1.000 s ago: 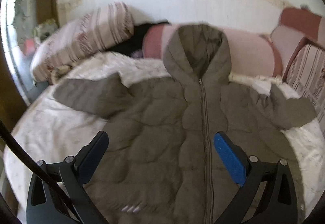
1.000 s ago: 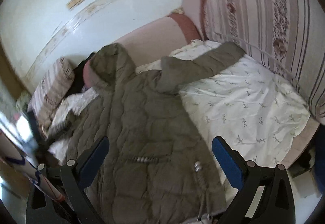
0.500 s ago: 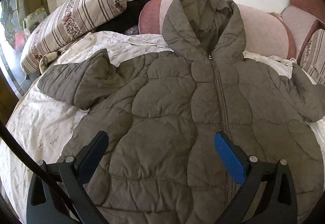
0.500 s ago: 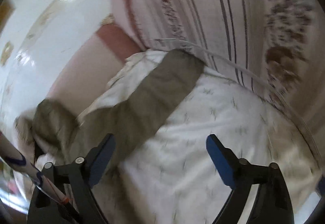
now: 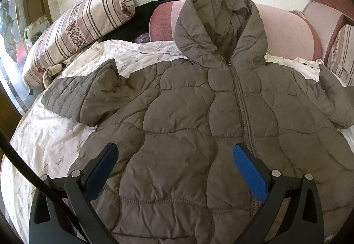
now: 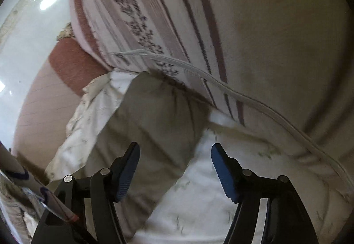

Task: Fold large clothes
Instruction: 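Grasp the jacket sleeve cuff with the right gripper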

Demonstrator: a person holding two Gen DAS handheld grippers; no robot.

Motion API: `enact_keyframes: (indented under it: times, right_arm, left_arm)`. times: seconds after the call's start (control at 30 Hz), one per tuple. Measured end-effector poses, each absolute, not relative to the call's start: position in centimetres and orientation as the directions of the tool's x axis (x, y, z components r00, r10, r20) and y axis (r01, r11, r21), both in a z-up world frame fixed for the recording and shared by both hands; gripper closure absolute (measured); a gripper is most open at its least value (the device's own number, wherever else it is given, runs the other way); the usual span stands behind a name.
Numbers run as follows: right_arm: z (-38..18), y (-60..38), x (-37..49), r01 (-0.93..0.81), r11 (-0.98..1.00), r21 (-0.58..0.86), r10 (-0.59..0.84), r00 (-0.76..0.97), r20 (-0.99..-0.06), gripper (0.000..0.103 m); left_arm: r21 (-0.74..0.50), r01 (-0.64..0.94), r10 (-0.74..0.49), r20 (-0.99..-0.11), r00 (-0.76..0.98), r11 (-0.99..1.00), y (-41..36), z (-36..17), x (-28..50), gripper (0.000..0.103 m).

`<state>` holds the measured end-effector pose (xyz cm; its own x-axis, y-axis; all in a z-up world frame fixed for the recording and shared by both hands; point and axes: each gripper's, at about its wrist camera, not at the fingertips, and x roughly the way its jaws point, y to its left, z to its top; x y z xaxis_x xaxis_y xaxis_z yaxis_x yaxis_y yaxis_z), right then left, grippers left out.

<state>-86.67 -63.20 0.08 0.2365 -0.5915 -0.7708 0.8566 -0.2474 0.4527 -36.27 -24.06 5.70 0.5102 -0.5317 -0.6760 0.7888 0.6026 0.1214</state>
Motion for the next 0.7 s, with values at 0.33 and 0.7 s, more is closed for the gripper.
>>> enact_keyframes:
  times: [0.33, 0.7]
  right_arm:
    - [1.4, -62.0, -86.8, 0.869, -0.185, 0.458, -0.665, 0.232, -0.709, 0.087]
    - [16.0, -53.0, -85.7, 0.863, -0.026, 0.505, -0.793, 0.29, -0.535, 0.087]
  left_arm:
    - [0.158, 0.795, -0.523, -0.675, 0.52, 0.586, -24.7, 5.0, -36.7, 0.0]
    - [0.114, 0.783, -0.563, -0.632, 0.532, 0.612, -22.8, 7.6, -36.0, 0.0]
